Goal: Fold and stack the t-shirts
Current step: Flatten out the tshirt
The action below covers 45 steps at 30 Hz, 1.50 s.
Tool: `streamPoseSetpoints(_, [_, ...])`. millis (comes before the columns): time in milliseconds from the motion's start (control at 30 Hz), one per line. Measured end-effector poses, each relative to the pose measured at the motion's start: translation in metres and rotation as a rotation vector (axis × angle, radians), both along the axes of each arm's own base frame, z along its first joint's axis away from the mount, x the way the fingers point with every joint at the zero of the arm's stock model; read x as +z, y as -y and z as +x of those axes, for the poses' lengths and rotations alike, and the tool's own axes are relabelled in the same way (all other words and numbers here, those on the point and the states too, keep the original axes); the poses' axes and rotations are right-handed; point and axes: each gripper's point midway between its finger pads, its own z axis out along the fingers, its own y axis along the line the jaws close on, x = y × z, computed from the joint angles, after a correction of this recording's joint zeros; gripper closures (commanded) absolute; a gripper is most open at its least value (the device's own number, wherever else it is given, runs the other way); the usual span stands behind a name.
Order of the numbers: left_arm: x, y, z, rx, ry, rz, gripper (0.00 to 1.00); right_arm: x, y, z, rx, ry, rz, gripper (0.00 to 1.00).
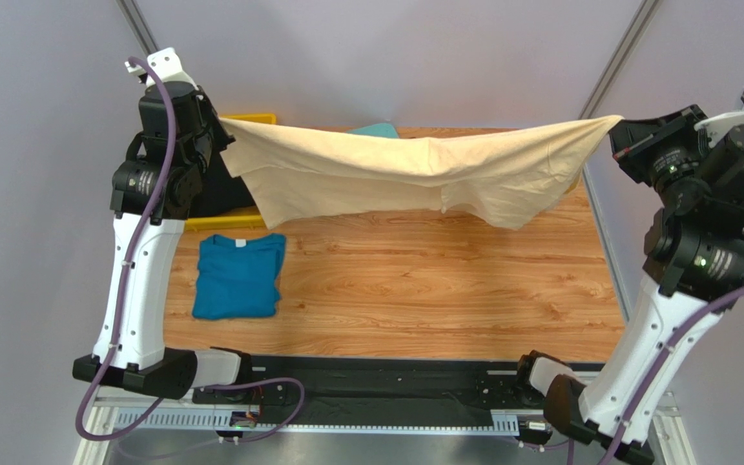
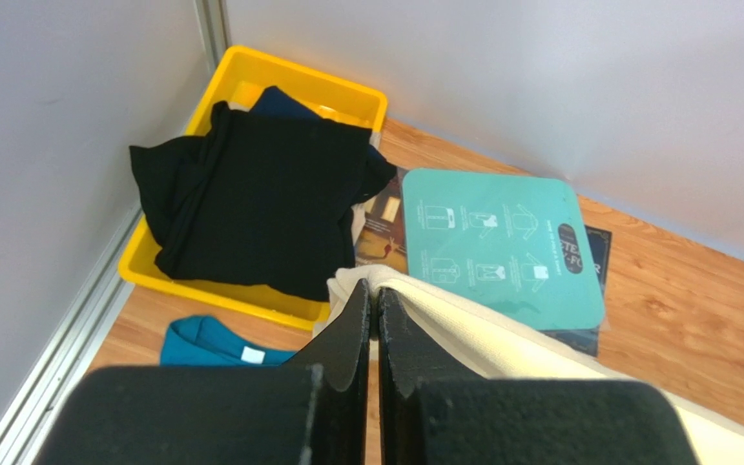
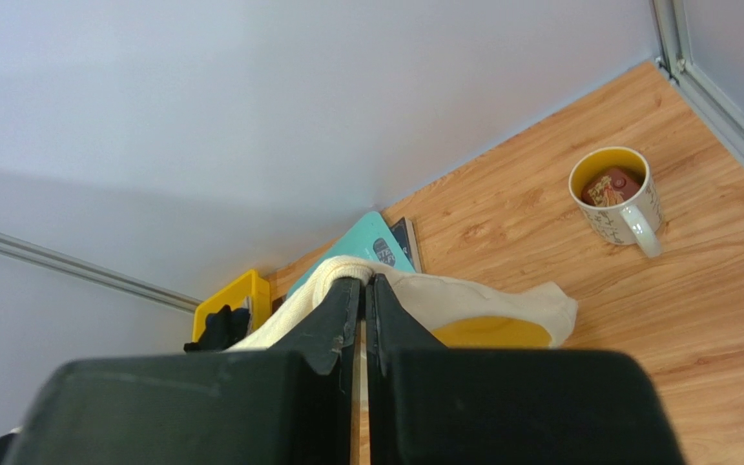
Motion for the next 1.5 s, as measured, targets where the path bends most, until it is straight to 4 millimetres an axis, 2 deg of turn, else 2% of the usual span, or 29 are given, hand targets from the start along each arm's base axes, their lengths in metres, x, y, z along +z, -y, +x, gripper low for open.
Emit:
streamPoseSetpoints(200, [0.025, 0.005, -0.028, -0.042, 0.077, 0.0, 1.0, 0.025, -0.022, -0.064, -0.039, 0.116, -0.104, 1.0])
streamPoseSetpoints(300, [0.043, 0.003, -0.053, -0.05, 0.139, 0.014, 1.0, 0.037, -0.023, -0.094, -0.092, 0.163, -0.157, 1.0])
streamPoseSetpoints(367, [0.055, -0.006, -0.071, -0.03, 0.185, 0.025, 1.0, 0.048, -0.02, -0.107, -0.128, 0.194, -0.185, 1.0])
streamPoseSetpoints(500, [0.071, -0.018, -0.089, 0.009, 0.243, 0.039, 1.0, 0.052, -0.01, -0.108, -0.182, 0.192, -0.202, 1.0])
streamPoseSetpoints(600, [0.069, -0.018, -0.086, 0.01, 0.247, 0.043, 1.0, 0.046, -0.002, -0.089, -0.189, 0.149, -0.201, 1.0])
streamPoseSetpoints(667, [0.052, -0.013, -0.073, -0.001, 0.199, 0.051, 1.0, 0.034, 0.003, -0.065, -0.177, 0.094, -0.189, 1.0])
streamPoseSetpoints(733, [0.022, -0.006, -0.052, -0.015, 0.116, 0.058, 1.0, 0.015, 0.008, -0.032, -0.149, 0.016, -0.169, 1.0])
streamPoseSetpoints(800, [-0.019, 0.0, -0.028, -0.029, 0.004, 0.069, 1.0, -0.01, 0.015, 0.007, -0.121, -0.079, -0.143, 1.0])
streamPoseSetpoints(900, [-0.105, 0.006, 0.007, -0.036, -0.218, 0.098, 1.0, -0.054, 0.022, 0.061, -0.071, -0.216, -0.096, 1.0])
streamPoseSetpoints(967, [-0.152, 0.005, 0.015, -0.039, -0.341, 0.11, 1.0, -0.091, 0.024, 0.089, -0.036, -0.318, -0.056, 1.0])
streamPoseSetpoints(1033, [-0.19, 0.001, 0.017, -0.034, -0.442, 0.113, 1.0, -0.125, 0.021, 0.105, -0.002, -0.409, -0.019, 1.0])
streamPoseSetpoints(1133, [-0.217, -0.009, 0.022, -0.021, -0.518, 0.11, 1.0, -0.168, 0.018, 0.121, 0.043, -0.521, 0.024, 1.0])
streamPoseSetpoints(1233, [-0.228, -0.015, 0.035, -0.016, -0.542, 0.121, 1.0, -0.205, 0.015, 0.13, 0.077, -0.612, 0.062, 1.0])
streamPoseSetpoints(1333, [-0.238, -0.014, 0.058, -0.022, -0.552, 0.135, 1.0, -0.236, 0.014, 0.133, 0.089, -0.685, 0.088, 1.0])
streamPoseSetpoints(1400, [-0.246, -0.012, 0.068, -0.031, -0.566, 0.143, 1.0, -0.246, 0.014, 0.134, 0.091, -0.708, 0.096, 1.0])
streamPoseSetpoints(1500, [-0.253, -0.01, 0.082, -0.04, -0.575, 0.144, 1.0, -0.247, 0.015, 0.139, 0.095, -0.7, 0.096, 1.0])
